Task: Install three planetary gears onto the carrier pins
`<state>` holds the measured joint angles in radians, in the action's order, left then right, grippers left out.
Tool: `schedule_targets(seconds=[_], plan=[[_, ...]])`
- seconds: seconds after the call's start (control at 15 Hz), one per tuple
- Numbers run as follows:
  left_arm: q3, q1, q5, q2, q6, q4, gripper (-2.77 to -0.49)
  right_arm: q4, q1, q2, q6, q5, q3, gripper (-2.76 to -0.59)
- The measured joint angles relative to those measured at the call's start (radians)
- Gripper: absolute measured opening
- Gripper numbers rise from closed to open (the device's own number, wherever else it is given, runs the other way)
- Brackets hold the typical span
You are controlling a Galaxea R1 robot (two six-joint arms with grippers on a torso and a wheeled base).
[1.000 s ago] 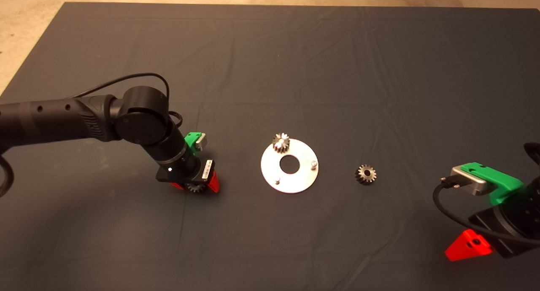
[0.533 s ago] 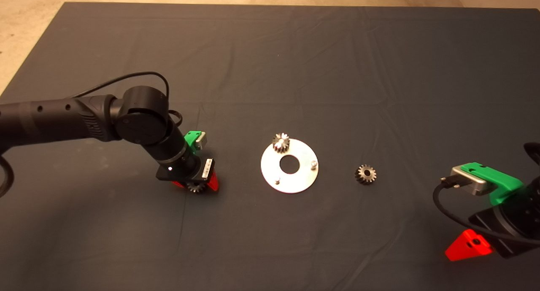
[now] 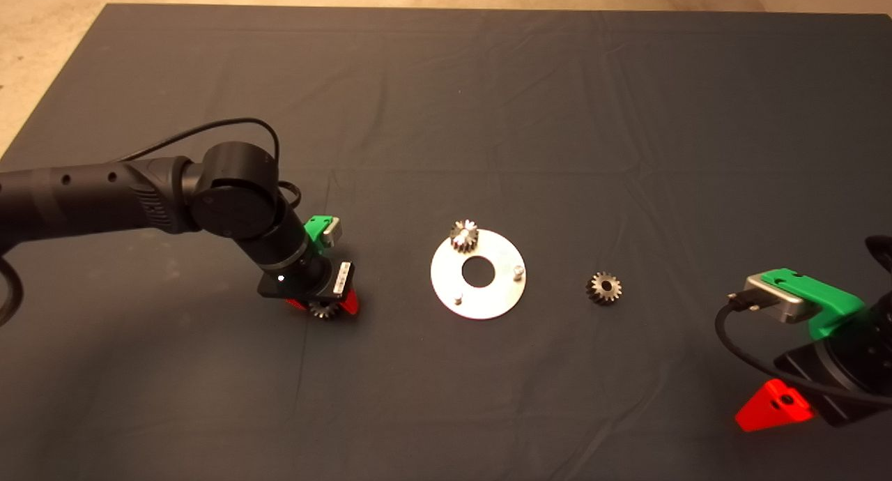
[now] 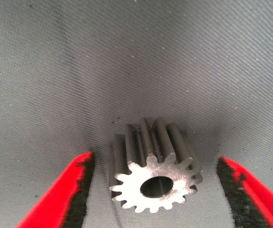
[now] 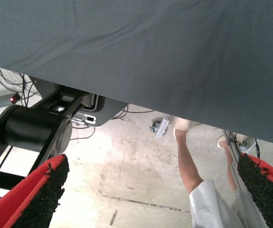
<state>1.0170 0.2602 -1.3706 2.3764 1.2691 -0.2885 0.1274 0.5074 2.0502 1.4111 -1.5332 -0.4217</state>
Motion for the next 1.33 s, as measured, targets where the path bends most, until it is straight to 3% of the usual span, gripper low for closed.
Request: schedule_targets(seconds=[0.67, 1.33], plan=[[0.013, 0.0, -0.001, 0.0, 0.0, 0.0, -2.03, 0.0, 0.0, 0.0, 0.0, 0.0, 0.0, -0.71], [0.019, 0.0, 0.0, 0.0, 0.001, 0.0, -2.25, 0.0, 0.0, 0.0, 0.0, 0.0, 0.0, -0.71]])
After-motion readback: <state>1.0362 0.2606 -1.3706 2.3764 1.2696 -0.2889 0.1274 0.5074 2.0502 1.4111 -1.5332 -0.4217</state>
